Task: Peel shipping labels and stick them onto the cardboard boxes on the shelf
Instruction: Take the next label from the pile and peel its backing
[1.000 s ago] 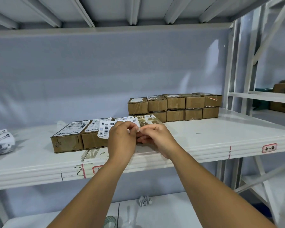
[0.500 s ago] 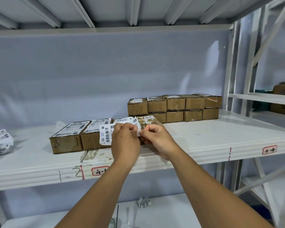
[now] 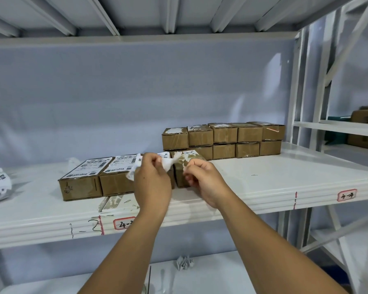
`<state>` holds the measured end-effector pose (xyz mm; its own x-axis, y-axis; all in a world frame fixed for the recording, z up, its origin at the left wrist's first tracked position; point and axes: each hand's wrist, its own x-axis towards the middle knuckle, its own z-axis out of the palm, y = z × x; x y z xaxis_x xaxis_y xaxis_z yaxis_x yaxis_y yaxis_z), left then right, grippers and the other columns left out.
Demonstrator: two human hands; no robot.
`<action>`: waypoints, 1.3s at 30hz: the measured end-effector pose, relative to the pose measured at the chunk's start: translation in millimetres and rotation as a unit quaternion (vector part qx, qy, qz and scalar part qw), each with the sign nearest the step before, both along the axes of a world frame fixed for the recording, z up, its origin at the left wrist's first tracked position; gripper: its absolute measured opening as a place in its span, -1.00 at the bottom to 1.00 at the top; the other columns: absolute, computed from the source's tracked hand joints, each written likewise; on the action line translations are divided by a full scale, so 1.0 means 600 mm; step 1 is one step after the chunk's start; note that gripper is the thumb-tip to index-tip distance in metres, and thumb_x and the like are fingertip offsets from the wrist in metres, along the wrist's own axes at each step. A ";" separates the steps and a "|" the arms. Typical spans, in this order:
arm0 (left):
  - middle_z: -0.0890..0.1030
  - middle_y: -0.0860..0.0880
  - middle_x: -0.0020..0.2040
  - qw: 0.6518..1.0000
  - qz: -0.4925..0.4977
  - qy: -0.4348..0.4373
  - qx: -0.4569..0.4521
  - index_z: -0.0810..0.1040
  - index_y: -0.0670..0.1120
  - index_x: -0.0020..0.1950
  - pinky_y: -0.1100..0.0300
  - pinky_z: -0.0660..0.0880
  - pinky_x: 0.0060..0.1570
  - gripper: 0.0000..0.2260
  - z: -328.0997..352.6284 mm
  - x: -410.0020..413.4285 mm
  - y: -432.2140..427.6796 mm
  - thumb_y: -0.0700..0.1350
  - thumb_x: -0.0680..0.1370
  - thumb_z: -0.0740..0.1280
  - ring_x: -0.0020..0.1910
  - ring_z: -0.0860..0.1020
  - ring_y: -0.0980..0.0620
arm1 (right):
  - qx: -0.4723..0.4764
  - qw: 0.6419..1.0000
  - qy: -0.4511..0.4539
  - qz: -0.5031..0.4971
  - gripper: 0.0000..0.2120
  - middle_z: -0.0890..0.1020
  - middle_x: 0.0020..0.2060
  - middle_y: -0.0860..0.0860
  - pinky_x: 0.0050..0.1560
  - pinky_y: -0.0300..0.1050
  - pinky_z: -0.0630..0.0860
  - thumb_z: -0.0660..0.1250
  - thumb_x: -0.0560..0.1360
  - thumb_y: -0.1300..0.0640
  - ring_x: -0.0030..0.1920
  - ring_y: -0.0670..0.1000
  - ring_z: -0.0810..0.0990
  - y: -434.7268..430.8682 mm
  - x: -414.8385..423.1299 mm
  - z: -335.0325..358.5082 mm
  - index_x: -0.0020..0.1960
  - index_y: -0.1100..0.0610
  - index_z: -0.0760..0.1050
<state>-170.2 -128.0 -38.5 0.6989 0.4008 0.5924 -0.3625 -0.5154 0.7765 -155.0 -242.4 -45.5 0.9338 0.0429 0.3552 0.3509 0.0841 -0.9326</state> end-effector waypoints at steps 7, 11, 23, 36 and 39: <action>0.60 -0.04 -0.14 0.980 -0.004 -0.066 0.188 0.56 -0.08 0.00 0.01 0.36 -0.04 -0.86 -0.006 -0.014 0.005 -0.11 0.59 0.22 -0.03 0.43 -0.08 | -0.053 0.998 -0.015 0.021 -0.69 0.47 -0.45 0.04 -0.24 -0.13 0.42 0.35 0.47 -0.08 -0.40 -0.04 0.43 0.007 -0.001 -0.003 -0.35 0.09 0.49; 0.59 -0.05 -0.16 0.982 -0.019 -0.068 0.178 0.53 -0.10 -0.06 0.00 0.37 -0.05 -0.89 -0.004 -0.012 0.006 -0.15 0.59 0.22 -0.09 0.46 -0.11 | -0.028 0.999 -0.021 0.022 -0.69 0.48 -0.49 0.03 -0.20 -0.07 0.42 0.36 0.52 0.15 -0.43 -0.07 0.41 0.002 0.000 -0.004 -0.40 0.12 0.50; 0.57 -0.06 -0.30 0.974 -0.214 0.075 0.003 0.61 -0.09 -0.17 0.26 0.32 -0.29 -0.86 -0.002 -0.002 0.012 -0.04 0.51 0.38 -0.33 0.42 0.10 | 0.024 0.999 -0.034 0.014 -0.72 0.46 -0.54 -0.06 -0.40 -0.32 0.35 0.28 0.55 0.19 -0.46 -0.11 0.40 0.001 0.001 -0.006 -0.33 0.17 0.52; 0.46 0.00 -0.48 0.919 -0.295 0.132 -0.227 0.55 -0.14 -0.25 0.35 0.22 -0.60 -0.85 0.003 0.000 0.020 -0.20 0.52 0.36 -0.58 0.30 0.15 | -0.011 0.997 -0.021 0.067 -0.76 0.42 -0.46 -0.04 -0.34 -0.30 0.35 0.28 0.55 0.21 -0.43 -0.13 0.39 -0.002 0.007 -0.007 -0.30 0.17 0.46; 0.50 -0.03 -0.40 0.942 -0.252 0.096 -0.198 0.49 -0.12 -0.29 0.27 0.37 -0.39 -0.79 -0.006 0.005 0.017 -0.20 0.55 0.32 -0.46 0.41 0.11 | -0.023 0.996 0.000 0.084 -0.77 0.47 -0.52 -0.09 -0.43 -0.38 0.35 0.28 0.54 0.29 -0.47 -0.17 0.40 -0.002 0.003 -0.005 -0.29 0.19 0.46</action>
<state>-167.3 -118.0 -42.3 0.9389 0.1516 0.3090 -0.3166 0.0287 0.9481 -152.9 -243.8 -48.2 0.9120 0.2151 0.3493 0.3352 0.1000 -0.9368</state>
